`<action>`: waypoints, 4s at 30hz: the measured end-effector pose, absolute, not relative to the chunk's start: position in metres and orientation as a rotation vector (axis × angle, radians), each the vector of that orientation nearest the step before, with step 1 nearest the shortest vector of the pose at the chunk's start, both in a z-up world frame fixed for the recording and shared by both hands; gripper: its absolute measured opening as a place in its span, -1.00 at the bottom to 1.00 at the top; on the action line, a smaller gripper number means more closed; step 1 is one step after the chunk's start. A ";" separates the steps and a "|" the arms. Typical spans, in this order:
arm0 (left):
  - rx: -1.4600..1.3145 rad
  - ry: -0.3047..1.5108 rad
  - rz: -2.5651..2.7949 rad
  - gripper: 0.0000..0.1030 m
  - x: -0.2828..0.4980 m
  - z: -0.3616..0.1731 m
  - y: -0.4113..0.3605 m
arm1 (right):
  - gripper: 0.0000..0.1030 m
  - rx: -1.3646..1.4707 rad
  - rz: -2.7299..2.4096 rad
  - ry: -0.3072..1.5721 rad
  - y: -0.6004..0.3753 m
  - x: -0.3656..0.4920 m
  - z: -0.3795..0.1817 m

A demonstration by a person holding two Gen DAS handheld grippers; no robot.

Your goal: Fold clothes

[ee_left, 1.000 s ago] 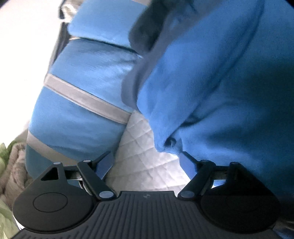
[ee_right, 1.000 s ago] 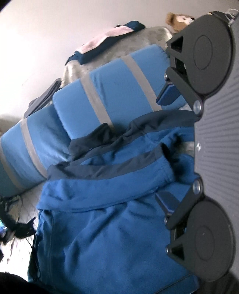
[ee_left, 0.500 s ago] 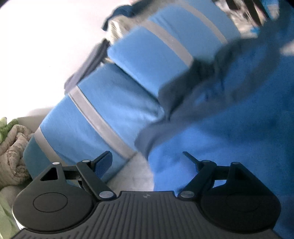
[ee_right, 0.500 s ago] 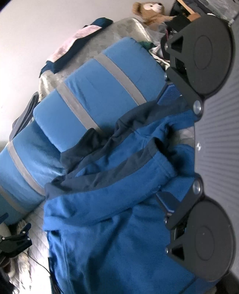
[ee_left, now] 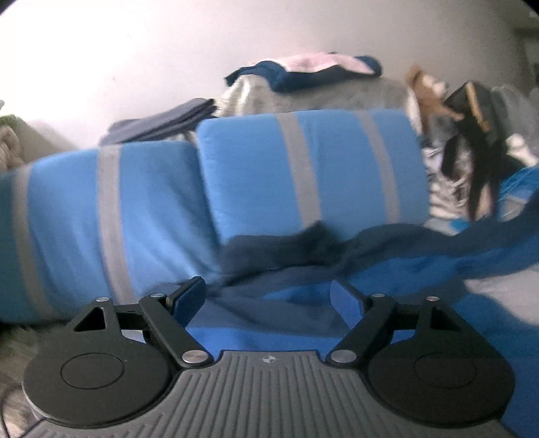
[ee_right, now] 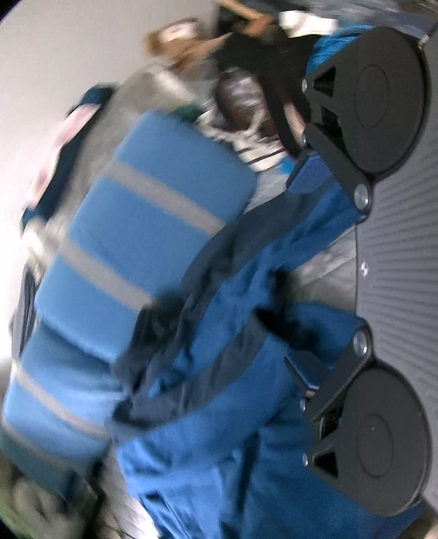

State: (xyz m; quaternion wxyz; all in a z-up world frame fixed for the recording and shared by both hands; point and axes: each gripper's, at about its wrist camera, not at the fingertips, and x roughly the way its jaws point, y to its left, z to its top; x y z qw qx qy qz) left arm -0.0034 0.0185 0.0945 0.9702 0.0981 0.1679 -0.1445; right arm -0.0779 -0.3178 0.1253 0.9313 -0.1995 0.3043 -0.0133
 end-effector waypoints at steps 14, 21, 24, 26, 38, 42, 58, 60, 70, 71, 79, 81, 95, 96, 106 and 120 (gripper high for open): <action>0.216 0.294 -0.309 0.58 -0.018 0.085 0.009 | 0.97 -0.288 -0.501 0.508 -0.511 -0.105 0.091; 0.287 0.259 -0.267 0.58 -0.021 0.083 0.003 | 0.61 -0.348 -0.594 0.578 -0.565 -0.060 0.075; 0.298 0.256 -0.262 0.58 -0.022 0.083 0.002 | -0.10 -0.411 -0.633 0.647 -0.578 -0.040 0.062; 0.308 0.254 -0.259 0.58 -0.022 0.082 0.001 | -0.68 -0.412 -0.643 0.675 -0.582 -0.030 0.061; 0.319 0.266 -0.253 0.58 -0.018 0.081 0.002 | -0.93 -0.461 -0.289 0.478 -0.400 0.010 0.132; 0.285 0.299 -0.259 0.58 -0.014 0.080 0.005 | -0.95 -0.464 -0.092 0.427 -0.309 0.017 0.136; 0.263 0.345 -0.261 0.58 -0.008 0.080 0.010 | -0.06 -0.656 0.295 0.400 -0.122 -0.024 0.056; 0.266 0.346 -0.261 0.58 -0.008 0.080 0.009 | 0.43 -0.653 0.258 0.378 -0.130 -0.030 0.059; 0.286 0.347 -0.278 0.58 -0.012 0.080 0.005 | 0.59 -0.585 -0.102 0.472 -0.284 -0.019 0.061; 0.289 0.348 -0.279 0.58 -0.011 0.080 0.004 | 0.57 -0.600 -0.116 0.491 -0.300 -0.020 0.057; 0.301 0.359 -0.278 0.58 -0.010 0.078 0.002 | 0.37 -0.737 -0.079 0.674 -0.392 -0.010 0.021; 0.303 0.362 -0.276 0.58 -0.009 0.077 0.001 | 0.29 -0.763 -0.064 0.713 -0.402 -0.003 0.014; 0.310 0.379 -0.274 0.58 -0.005 0.075 0.001 | -0.82 -0.848 -0.031 0.750 -0.395 0.042 0.004; 0.306 0.379 -0.274 0.58 -0.005 0.076 0.001 | -0.82 -0.833 -0.045 0.723 -0.390 0.043 0.014; 0.254 0.398 -0.268 0.58 -0.001 0.079 0.008 | -0.83 -0.749 0.089 0.417 -0.264 0.032 0.103; 0.026 0.519 -0.231 0.58 0.015 0.081 0.042 | -0.44 -1.066 0.476 0.458 -0.115 -0.038 -0.007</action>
